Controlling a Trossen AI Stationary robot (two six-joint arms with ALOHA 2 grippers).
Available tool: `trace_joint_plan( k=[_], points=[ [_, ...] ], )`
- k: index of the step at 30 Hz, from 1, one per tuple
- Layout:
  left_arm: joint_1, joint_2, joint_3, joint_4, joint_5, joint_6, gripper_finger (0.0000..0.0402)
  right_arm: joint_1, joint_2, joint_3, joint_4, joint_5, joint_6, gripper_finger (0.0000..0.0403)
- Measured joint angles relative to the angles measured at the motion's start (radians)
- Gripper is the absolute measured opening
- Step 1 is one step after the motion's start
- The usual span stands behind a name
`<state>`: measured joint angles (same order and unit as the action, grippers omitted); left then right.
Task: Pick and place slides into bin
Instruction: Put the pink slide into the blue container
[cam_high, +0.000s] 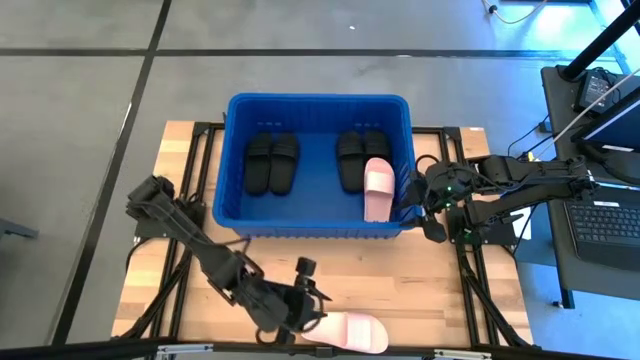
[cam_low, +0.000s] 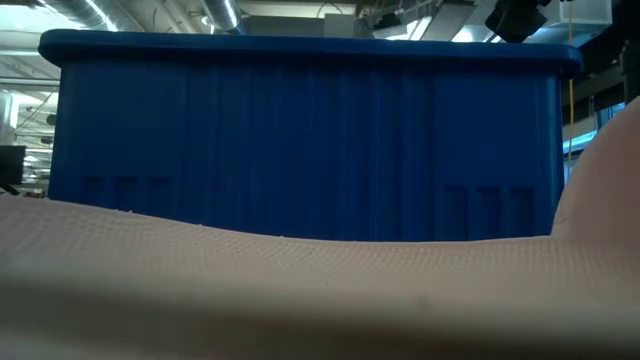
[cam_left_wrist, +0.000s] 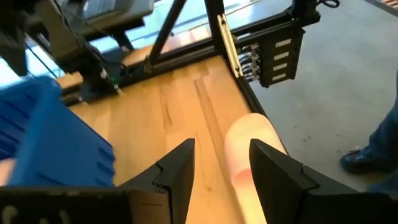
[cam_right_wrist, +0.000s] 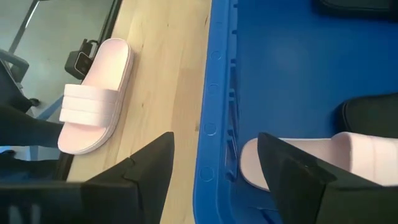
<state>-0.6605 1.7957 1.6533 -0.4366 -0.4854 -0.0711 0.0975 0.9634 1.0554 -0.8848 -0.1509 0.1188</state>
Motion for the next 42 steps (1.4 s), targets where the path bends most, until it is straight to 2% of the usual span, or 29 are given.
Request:
trace_joint_plan(
  k=[4, 20, 33, 42],
  points=[
    [-0.009, 0.046, 0.002, 0.000, -0.003, -0.076, 0.0147, 0.000, 0.000, 0.000, 0.000, 0.000, 0.001, 0.0232],
    [0.022, 0.193, 0.002, 0.007, -0.002, -0.140, 0.0147, 0.000, 0.000, 0.000, 0.006, 0.001, 0.033, 0.0232],
    [0.061, 0.243, 0.002, 0.037, 0.027, -0.285, 0.0147, 0.000, 0.000, 0.000, 0.005, 0.001, 0.033, 0.0232],
    [0.070, 0.271, 0.002, 0.035, 0.036, -0.160, 0.0147, 0.000, 0.000, 0.000, 0.005, 0.002, 0.029, 0.0232]
  ],
)
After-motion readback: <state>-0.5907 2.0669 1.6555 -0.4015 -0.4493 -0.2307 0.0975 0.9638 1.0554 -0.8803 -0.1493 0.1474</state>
